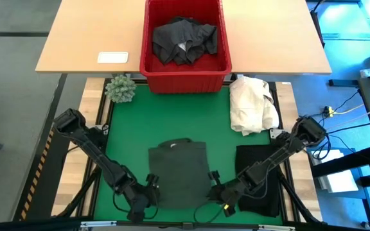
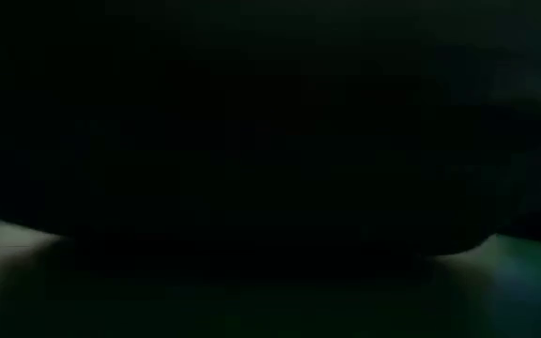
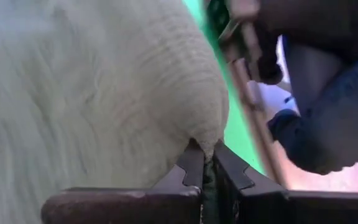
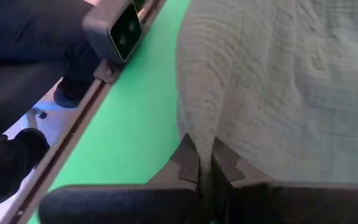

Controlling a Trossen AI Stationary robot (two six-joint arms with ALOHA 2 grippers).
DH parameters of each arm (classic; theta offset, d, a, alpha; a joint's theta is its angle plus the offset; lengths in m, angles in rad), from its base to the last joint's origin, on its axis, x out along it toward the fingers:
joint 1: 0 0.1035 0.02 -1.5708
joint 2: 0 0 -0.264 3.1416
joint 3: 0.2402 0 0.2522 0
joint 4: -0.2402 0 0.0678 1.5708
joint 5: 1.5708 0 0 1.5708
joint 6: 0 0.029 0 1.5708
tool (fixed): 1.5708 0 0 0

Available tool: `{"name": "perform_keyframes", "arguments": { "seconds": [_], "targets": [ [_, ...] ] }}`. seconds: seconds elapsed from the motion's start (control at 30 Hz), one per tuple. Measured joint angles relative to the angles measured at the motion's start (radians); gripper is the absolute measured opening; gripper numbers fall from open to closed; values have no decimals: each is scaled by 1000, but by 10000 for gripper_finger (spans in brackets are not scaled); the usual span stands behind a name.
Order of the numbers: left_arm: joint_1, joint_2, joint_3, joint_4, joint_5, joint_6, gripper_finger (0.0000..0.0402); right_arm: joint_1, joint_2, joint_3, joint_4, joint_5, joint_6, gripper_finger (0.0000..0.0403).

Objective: Fold laundry
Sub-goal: Fold the green polo shirt

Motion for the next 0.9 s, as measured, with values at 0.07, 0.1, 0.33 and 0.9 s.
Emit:
{"name": "perform_keyframes", "arguments": {
  "seconds": [0.07,0.1,0.33,0.9],
  "targets": [
    [2,-14,21,-17,1,30,2,-1,-2,26,-30,25,-1,2],
    [5,-22,24,-24,-2,43,2,-2,-7,33,-47,43,-2,2],
    [37,-128,7,-88,-70,99,2,-55,-90,37,-145,161,-28,1],
    [326,-596,-531,168,62,42,2,-428,-251,-181,43,87,-158,0]
  ]
}}
